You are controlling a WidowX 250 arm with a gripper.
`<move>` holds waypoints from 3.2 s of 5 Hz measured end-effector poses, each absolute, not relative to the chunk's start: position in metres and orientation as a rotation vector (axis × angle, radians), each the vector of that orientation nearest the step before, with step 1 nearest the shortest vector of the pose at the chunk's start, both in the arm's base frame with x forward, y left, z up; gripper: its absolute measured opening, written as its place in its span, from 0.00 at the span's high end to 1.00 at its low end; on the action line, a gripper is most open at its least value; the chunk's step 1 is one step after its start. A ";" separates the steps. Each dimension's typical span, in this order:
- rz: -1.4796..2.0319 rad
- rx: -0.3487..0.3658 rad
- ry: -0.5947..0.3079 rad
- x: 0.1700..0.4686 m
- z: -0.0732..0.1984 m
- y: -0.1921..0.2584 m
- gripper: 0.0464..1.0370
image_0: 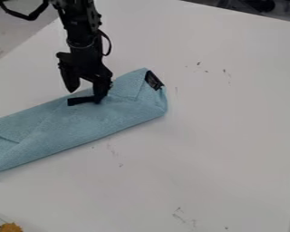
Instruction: Unfold the cloth from top left to bottom right
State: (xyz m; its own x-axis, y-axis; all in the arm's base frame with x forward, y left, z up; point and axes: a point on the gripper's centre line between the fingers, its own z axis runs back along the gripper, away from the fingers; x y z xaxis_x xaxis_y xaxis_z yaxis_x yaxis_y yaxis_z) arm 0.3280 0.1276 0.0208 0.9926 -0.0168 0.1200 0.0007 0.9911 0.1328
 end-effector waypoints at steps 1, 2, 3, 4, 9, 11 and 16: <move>0.002 0.105 -0.101 0.325 0.011 0.130 0.04; -0.012 0.099 -0.094 0.326 0.010 0.130 0.04; 0.007 0.096 -0.093 0.322 0.007 0.133 0.04; 0.023 0.100 -0.107 0.318 0.006 0.133 0.04; 0.089 0.230 -0.191 0.282 0.027 0.134 0.04; 0.092 0.186 -0.168 0.283 0.012 0.138 0.04; 0.083 0.209 -0.191 0.279 0.010 0.140 0.66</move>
State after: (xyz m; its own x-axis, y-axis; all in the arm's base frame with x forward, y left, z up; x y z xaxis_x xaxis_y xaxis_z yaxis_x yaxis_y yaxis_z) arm 0.2794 0.1400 0.0102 0.9784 0.0623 0.1973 -0.1020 0.9750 0.1976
